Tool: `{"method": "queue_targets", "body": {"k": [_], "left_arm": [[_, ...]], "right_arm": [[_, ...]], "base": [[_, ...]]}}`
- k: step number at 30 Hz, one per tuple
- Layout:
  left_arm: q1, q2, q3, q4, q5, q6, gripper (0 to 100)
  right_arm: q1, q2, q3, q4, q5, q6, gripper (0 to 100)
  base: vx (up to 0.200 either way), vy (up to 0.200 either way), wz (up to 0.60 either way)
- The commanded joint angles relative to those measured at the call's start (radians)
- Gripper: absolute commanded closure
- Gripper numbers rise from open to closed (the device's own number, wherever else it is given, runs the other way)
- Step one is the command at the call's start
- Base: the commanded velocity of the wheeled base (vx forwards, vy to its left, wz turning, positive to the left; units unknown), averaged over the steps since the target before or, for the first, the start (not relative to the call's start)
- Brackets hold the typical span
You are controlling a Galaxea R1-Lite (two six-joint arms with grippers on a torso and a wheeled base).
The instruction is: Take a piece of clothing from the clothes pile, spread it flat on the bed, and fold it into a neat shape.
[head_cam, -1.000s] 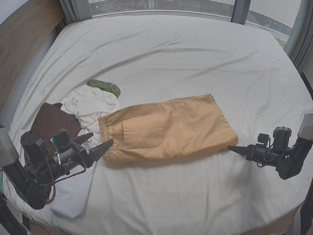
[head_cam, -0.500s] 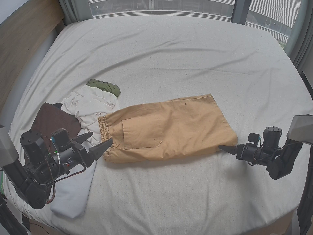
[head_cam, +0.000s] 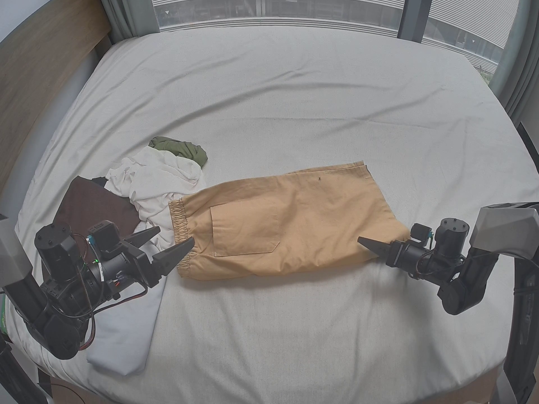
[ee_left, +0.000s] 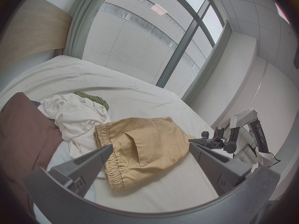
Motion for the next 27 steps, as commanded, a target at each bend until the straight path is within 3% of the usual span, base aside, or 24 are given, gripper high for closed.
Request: {"method": "queue_targets", "body": {"k": [1, 20, 21, 27], "left_arm": [[0.0, 0.001, 0.0, -0.001, 0.0, 0.0, 0], [0.0, 0.003, 0.003, -0.001, 0.0, -0.002, 0], [-0.002, 0.003, 0.003, -0.001, 0.0, -0.002, 0], [0.0, 0.003, 0.003, -0.001, 0.0, -0.002, 0]], "right_arm": [[0.014, 0.03, -0.01, -0.016, -0.001, 0.015, 0], [0.038, 0.06, -0.034, -0.035, -0.036, 0.025, 0], [0.038, 0.06, -0.033, -0.035, -0.036, 0.025, 100], [0.04, 0.06, -0.025, -0.035, -0.036, 0.025, 100]], "base": [[0.0, 0.0, 0.0], [0.0, 0.0, 0.0], [0.0, 0.0, 0.0], [0.0, 0.0, 0.0]]}}
